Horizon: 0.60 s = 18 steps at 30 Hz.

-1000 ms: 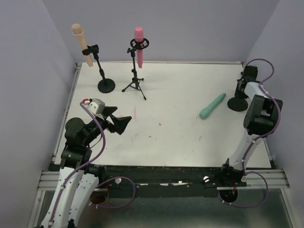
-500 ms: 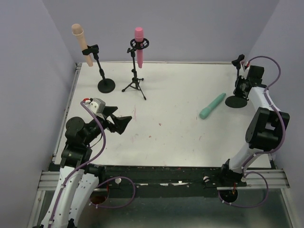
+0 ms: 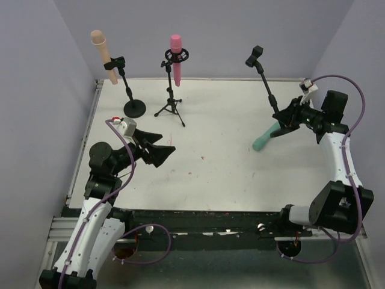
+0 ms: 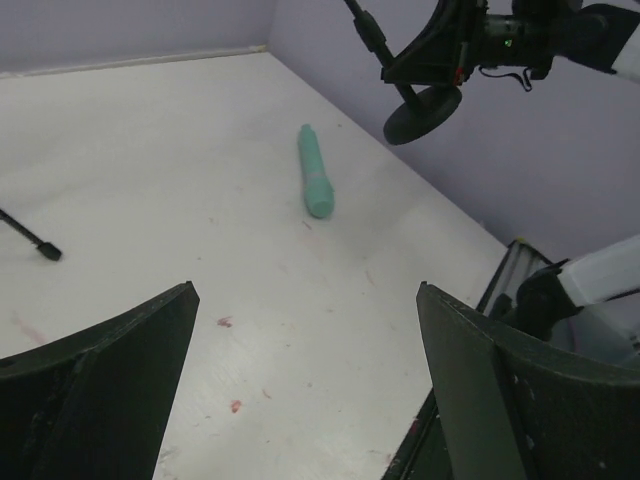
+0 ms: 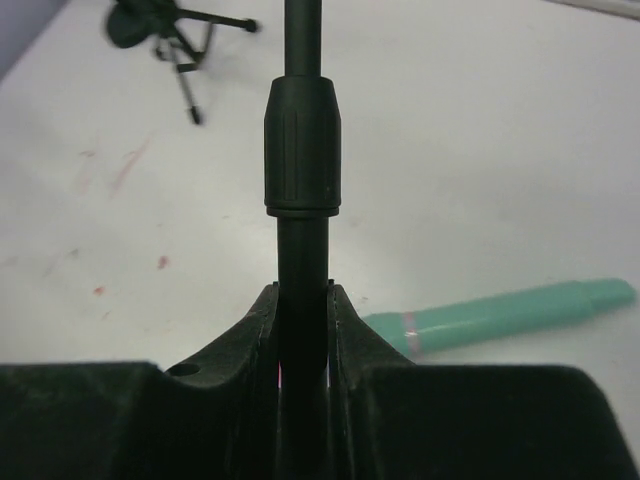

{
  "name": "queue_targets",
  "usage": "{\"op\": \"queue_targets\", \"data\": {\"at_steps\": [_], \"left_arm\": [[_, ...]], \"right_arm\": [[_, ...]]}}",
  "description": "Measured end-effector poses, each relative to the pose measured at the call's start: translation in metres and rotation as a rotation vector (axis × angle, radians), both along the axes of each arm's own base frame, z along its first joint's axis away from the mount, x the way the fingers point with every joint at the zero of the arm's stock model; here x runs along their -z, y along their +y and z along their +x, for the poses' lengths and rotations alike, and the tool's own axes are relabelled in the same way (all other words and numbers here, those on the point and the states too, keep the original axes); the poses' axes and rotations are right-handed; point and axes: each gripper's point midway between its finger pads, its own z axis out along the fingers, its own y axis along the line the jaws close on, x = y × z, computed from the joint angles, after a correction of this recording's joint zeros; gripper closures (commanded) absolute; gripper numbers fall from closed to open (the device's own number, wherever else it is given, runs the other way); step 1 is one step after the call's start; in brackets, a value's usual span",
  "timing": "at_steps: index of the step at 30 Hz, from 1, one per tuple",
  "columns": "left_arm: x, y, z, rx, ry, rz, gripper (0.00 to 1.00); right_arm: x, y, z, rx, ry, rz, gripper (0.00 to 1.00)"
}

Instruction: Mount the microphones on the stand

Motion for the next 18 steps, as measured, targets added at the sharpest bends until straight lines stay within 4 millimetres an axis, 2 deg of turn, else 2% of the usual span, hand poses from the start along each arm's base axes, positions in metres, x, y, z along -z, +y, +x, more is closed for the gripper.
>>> {"op": "queue_targets", "data": {"at_steps": [4,6,9,11,13,16,18], "left_arm": [[0.007,-0.023,-0.004,0.119,0.068,-0.114,0.04],[0.012,-0.043,-0.015,0.187,0.093,-0.140,0.04],[0.002,-0.073,-0.035,0.281,0.055,-0.173,0.05],[-0.009,-0.093,-0.038,0.307,0.011,-0.214,0.05],[-0.014,-0.108,-0.030,0.293,-0.009,-0.248,0.07],[-0.012,-0.137,-0.007,0.245,0.010,-0.269,0.06],[-0.012,-0.146,0.005,0.203,0.016,-0.274,0.07]], "right_arm": [[-0.024,0.044,-0.044,-0.242,-0.083,0.115,0.99],[-0.031,0.063,-0.067,-0.335,-0.116,0.173,0.99],[-0.035,0.087,-0.097,-0.450,-0.144,0.245,0.99],[-0.035,0.100,-0.112,-0.519,-0.150,0.275,0.99],[-0.036,0.108,-0.120,-0.567,-0.151,0.293,0.99],[-0.040,0.111,-0.126,-0.604,-0.168,0.296,0.99],[-0.042,0.113,-0.130,-0.624,-0.186,0.292,0.99]]}}
